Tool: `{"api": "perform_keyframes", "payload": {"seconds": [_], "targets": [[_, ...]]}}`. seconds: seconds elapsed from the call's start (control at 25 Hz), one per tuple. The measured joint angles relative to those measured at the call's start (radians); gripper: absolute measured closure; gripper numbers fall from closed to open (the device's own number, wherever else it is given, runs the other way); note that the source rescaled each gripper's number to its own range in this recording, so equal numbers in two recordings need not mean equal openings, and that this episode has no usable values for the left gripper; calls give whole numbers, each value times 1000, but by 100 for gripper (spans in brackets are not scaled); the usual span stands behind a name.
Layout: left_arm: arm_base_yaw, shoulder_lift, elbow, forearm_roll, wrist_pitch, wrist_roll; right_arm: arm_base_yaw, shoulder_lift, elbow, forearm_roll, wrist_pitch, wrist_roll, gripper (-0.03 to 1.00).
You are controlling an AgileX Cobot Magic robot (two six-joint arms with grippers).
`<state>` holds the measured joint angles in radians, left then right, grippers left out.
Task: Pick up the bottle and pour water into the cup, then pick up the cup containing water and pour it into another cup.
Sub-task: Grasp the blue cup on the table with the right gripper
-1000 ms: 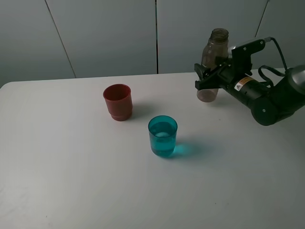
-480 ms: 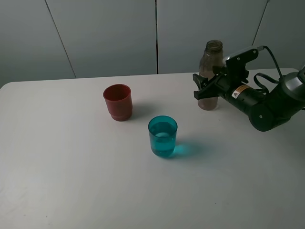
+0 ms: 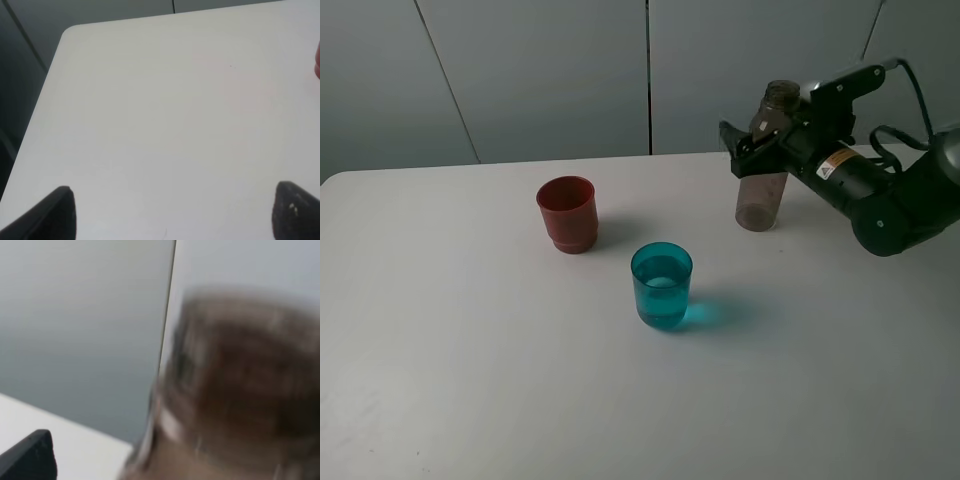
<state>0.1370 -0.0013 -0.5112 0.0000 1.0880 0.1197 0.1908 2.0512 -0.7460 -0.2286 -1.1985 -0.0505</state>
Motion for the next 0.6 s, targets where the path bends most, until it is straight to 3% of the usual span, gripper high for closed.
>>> {"api": "perform_keyframes", "payload": {"seconds": [0.2,0.44,0.6], "targets": [[0,0,0,0,0,0,0,-175,1,-60,60,64,-3],[0,0,0,0,0,0,0,-375,1,-382,220,270,-3],[0,0,0,0,0,0,0,-436,2,-644,239,548,-3]]}}
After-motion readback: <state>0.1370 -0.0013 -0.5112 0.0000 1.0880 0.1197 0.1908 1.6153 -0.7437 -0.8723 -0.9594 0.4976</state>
